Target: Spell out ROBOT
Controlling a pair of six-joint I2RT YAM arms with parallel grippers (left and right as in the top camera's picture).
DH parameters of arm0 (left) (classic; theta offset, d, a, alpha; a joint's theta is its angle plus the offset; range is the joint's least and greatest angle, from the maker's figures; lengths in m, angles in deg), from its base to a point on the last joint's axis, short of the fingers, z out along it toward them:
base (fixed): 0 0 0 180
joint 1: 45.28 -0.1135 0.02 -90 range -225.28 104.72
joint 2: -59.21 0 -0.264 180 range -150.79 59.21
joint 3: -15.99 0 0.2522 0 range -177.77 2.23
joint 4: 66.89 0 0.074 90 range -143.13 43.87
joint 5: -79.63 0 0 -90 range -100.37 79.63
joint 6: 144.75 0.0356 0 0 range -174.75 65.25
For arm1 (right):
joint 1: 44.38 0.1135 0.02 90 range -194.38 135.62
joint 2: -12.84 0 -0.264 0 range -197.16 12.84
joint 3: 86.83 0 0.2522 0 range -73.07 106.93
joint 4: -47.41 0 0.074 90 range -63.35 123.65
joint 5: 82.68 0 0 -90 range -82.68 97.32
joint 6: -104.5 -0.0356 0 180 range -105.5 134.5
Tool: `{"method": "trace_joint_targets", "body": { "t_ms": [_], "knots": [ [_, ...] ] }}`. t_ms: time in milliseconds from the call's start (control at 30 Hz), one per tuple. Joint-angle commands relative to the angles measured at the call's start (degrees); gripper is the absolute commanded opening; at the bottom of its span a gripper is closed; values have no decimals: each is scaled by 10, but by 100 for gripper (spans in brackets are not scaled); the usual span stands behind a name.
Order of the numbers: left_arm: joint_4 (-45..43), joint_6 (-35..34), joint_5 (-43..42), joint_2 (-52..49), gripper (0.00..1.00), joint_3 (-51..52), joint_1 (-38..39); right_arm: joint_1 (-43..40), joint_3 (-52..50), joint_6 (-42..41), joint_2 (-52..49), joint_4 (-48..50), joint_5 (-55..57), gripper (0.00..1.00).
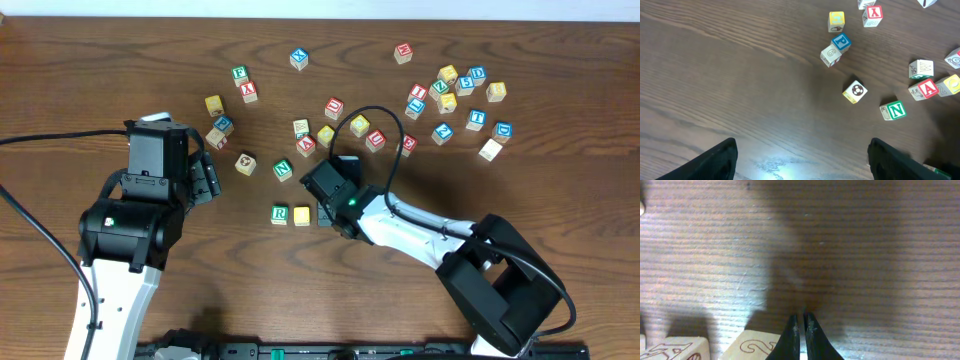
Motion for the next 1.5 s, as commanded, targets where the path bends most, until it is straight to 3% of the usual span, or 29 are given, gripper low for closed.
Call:
{"method": "trace_joint_targets", "body": {
  "t_ms": [0, 1467],
  "knots": [
    [0, 10, 11, 1, 82, -12, -2, 6, -5, -9, -9, -8, -34, 1],
    [0, 10, 11, 1, 82, -12, -2, 24, -5, -50, -9, 25, -48, 1]
  ]
}}
